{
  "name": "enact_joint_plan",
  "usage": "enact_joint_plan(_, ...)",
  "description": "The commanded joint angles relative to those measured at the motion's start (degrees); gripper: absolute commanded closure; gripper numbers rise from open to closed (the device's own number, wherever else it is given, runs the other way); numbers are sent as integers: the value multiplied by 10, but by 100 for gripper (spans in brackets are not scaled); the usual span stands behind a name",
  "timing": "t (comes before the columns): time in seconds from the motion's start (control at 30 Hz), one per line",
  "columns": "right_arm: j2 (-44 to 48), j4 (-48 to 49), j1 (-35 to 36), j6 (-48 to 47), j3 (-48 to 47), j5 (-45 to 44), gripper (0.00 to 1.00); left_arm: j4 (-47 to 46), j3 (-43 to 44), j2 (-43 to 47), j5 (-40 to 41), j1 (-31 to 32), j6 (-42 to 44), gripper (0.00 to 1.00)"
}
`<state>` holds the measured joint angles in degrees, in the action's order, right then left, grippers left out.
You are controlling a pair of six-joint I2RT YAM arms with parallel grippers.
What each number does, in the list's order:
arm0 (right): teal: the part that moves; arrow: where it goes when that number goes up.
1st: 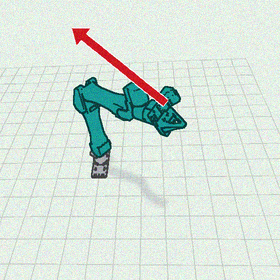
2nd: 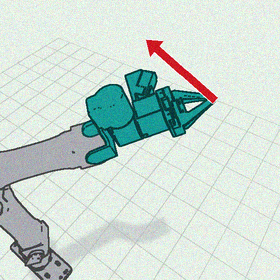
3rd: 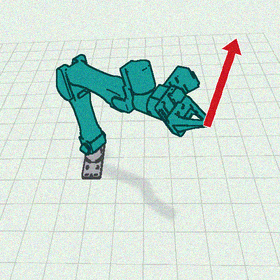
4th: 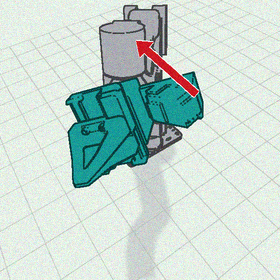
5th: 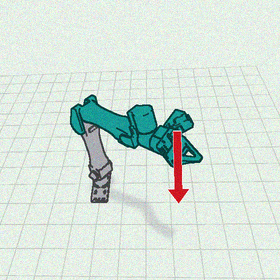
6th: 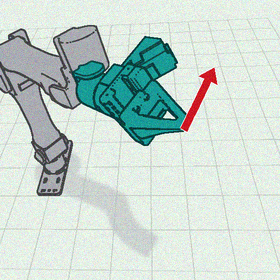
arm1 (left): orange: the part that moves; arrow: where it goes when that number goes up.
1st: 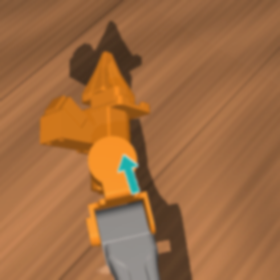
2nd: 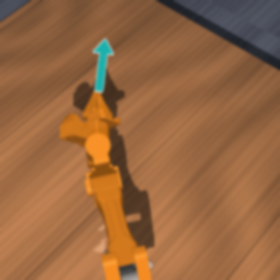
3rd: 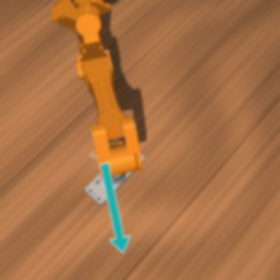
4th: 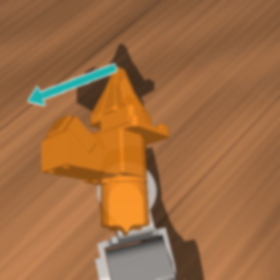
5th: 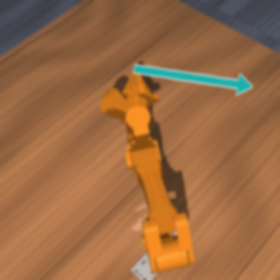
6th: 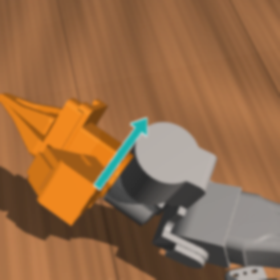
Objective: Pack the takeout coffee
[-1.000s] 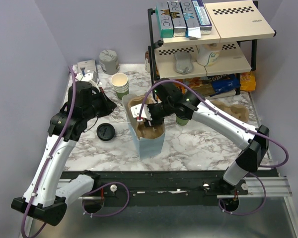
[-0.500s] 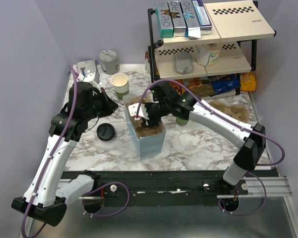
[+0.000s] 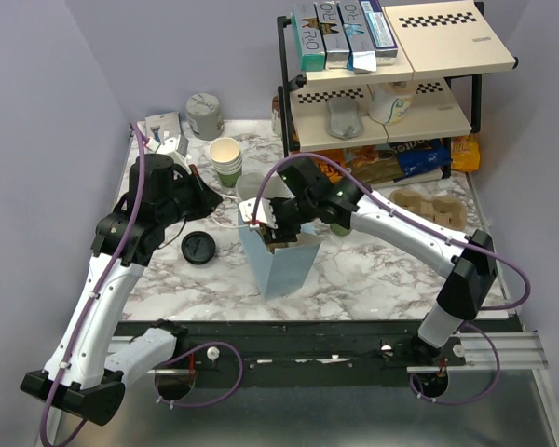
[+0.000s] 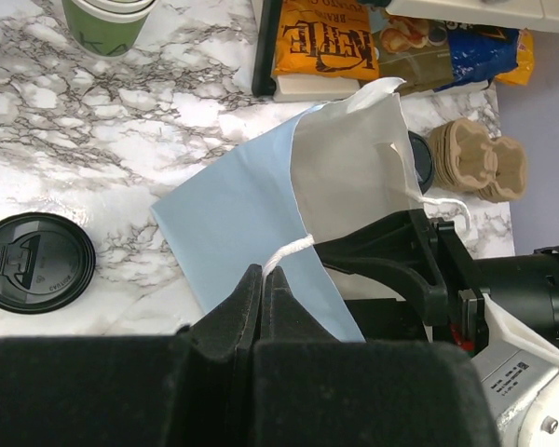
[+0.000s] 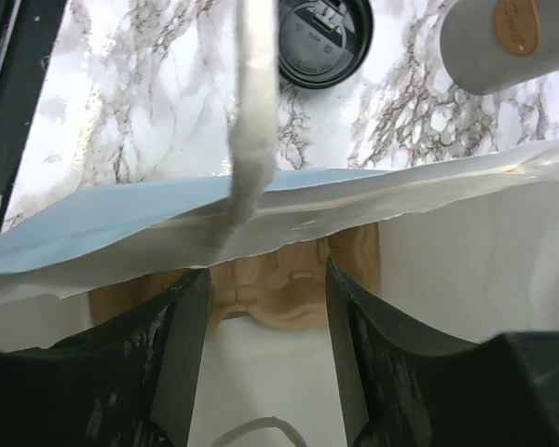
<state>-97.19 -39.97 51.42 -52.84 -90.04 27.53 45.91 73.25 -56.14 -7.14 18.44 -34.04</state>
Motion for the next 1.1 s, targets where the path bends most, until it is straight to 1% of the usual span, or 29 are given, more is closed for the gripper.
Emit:
enact_joint_plan(0.0, 36, 51, 3, 49, 18, -41, 38, -8, 1, 7, 3, -3, 10, 100)
enact_joint_plan(0.07, 46, 81, 3, 76, 24, -59, 35, -8, -5, 8, 5, -3, 10, 100)
enact_joint_plan(0.17, 58, 97, 3, 104, 26, -70, 32, -13, -14, 11, -3, -3, 11, 100)
enact_joint_plan(0.37, 56, 98, 2, 156, 15, -116, 32, -17, -18, 23, -12, -3, 19, 100)
enact_joint_plan(0.57, 60, 96, 3, 210, 8, -128, 32, -20, -22, 33, -18, -3, 20, 100)
enact_joint_plan(0.67, 61, 99, 2, 230, 13, -121, 32, -21, -26, 39, -18, -3, 19, 100)
enact_joint_plan(1.07, 65, 70, 11, 270, 12, -144, 32, -34, -30, 37, -22, -3, 18, 100)
